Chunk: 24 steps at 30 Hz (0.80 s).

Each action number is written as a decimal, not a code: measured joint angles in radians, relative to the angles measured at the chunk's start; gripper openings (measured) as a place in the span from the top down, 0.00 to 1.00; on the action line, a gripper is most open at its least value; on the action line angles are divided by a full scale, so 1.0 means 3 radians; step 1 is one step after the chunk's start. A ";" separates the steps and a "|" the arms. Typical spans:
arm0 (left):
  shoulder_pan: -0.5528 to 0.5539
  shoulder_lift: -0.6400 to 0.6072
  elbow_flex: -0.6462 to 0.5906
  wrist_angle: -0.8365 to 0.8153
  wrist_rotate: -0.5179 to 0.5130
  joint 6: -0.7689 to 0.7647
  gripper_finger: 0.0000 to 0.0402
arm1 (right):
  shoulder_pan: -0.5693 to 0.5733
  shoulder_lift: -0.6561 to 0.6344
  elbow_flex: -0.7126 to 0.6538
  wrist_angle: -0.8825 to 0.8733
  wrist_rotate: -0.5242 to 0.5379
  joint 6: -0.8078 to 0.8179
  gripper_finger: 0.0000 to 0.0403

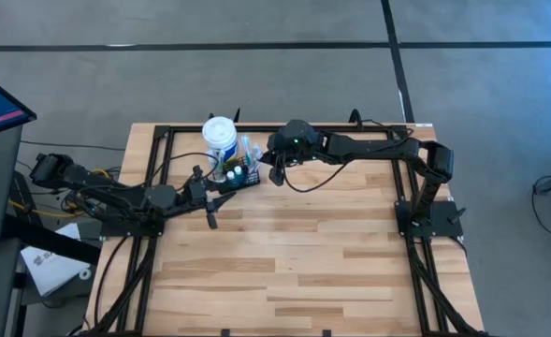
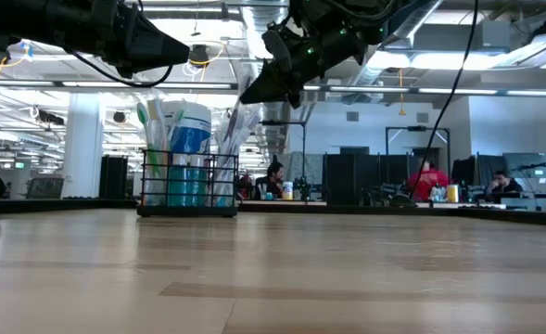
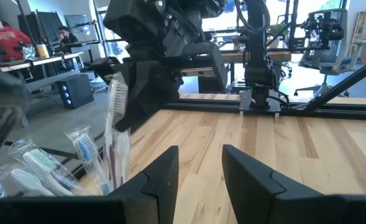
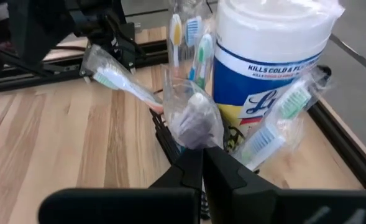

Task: Pick & Place toothbrushing station
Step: Put the purple toothbrush into the wire organizer

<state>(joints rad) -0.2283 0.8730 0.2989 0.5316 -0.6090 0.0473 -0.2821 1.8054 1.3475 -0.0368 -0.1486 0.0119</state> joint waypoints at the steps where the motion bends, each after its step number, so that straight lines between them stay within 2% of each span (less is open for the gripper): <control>1: 0.0000 0.0000 0.0000 0.0000 0.0000 0.0001 0.71 | 0.0000 -0.0001 0.0000 -0.0003 0.0000 0.0000 1.00; 10: 0.0000 0.0000 0.0000 0.0002 0.0000 0.0000 0.71 | 0.0000 -0.0001 -0.0001 0.0004 0.0052 0.0049 1.00; 15: 0.0000 -0.0001 0.0000 0.0005 0.0001 -0.0001 0.71 | 0.0001 0.0147 0.0001 0.0044 0.0048 0.0075 1.00; 17: 0.0000 -0.0001 0.0000 0.0004 0.0002 -0.0001 0.71 | 0.0003 0.0283 0.0137 0.0096 0.0044 0.0065 1.00; 19: 0.0000 -0.0001 0.0000 0.0007 0.0001 -0.0001 0.71 | 0.0001 0.0349 0.0223 -0.0233 0.0039 0.0058 1.00; 24: 0.0001 -0.0001 0.0000 0.0002 0.0019 0.0000 0.71 | 0.0020 0.0590 0.0660 -0.0452 0.0030 -0.0027 1.00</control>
<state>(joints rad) -0.2279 0.8728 0.2989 0.5323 -0.6034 0.0473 -0.2760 1.9824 1.5455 -0.1725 -0.1396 0.0038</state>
